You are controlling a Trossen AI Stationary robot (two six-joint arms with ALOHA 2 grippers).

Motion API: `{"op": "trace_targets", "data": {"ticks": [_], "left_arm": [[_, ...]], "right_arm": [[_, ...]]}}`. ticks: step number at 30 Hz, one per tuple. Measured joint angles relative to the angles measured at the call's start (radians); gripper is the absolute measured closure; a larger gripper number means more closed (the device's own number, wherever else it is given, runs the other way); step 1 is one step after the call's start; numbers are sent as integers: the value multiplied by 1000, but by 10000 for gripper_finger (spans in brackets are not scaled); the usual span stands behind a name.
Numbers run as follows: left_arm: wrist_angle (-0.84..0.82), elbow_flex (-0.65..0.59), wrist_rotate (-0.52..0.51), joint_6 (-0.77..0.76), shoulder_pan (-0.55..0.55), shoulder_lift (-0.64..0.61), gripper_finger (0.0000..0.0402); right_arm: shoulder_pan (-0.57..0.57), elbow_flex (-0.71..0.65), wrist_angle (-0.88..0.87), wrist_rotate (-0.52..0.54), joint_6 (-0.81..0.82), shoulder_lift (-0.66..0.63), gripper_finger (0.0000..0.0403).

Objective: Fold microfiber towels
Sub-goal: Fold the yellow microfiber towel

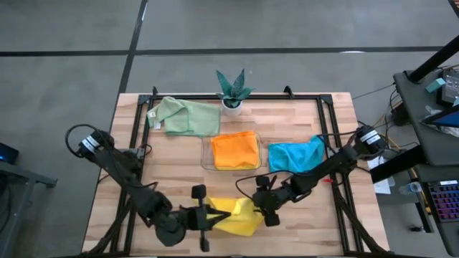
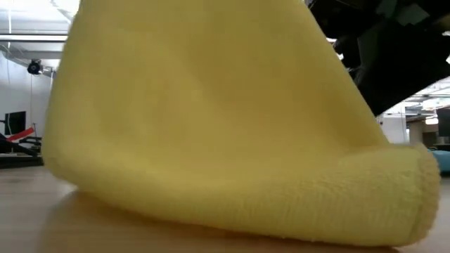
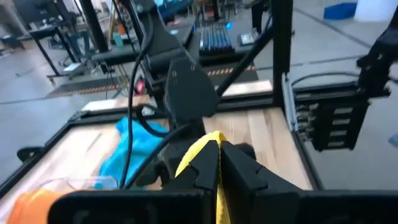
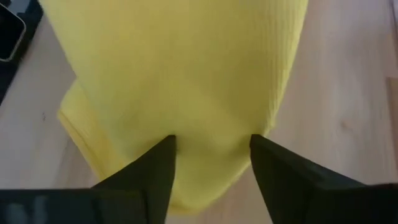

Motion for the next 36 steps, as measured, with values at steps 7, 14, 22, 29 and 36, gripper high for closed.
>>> {"op": "trace_targets", "data": {"ticks": [7,14,22,29,36], "left_arm": [[-65,-15,58,-169,-64,-7,401],[-187,-69,175,-455,-126,48,401],[-82,-137,349,-586,-139,112,401],[-20,-171,360,-587,-138,112,401],[-13,-171,359,-587,-138,112,401]], "right_arm": [[3,-1,-14,1,-15,-13,291],[5,-4,-17,-11,15,-13,292],[5,-6,105,-9,57,36,196],[-24,-6,230,103,99,130,153],[-42,-6,324,87,93,182,177]]}}
